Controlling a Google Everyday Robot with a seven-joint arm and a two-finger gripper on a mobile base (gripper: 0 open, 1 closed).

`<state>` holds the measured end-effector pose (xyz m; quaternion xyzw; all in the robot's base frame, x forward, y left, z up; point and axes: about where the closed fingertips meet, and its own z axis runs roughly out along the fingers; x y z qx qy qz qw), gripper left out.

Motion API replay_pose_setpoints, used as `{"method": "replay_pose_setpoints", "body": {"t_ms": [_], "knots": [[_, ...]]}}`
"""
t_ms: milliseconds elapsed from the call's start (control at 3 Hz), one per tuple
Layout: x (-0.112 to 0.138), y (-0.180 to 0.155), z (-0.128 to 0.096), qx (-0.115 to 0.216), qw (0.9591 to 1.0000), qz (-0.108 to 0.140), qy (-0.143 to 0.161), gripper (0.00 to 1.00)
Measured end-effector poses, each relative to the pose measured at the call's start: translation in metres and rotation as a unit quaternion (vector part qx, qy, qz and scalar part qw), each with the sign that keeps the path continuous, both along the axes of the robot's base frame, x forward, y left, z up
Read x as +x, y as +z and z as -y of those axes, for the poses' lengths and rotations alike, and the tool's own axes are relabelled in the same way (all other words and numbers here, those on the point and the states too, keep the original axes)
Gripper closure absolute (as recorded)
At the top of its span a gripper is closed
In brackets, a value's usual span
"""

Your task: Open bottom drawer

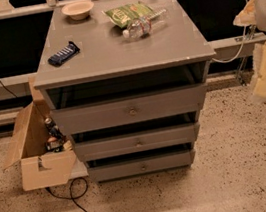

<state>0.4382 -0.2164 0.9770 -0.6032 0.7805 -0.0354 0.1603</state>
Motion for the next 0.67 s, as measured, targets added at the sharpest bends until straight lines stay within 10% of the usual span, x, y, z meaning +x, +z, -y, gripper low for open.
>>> {"method": "replay_pose_setpoints", "body": {"t_ms": [667], "knots": [[0.003, -0.033, -0.004, 0.04, 0.9991, -0.013, 0.009, 0.0]]}}
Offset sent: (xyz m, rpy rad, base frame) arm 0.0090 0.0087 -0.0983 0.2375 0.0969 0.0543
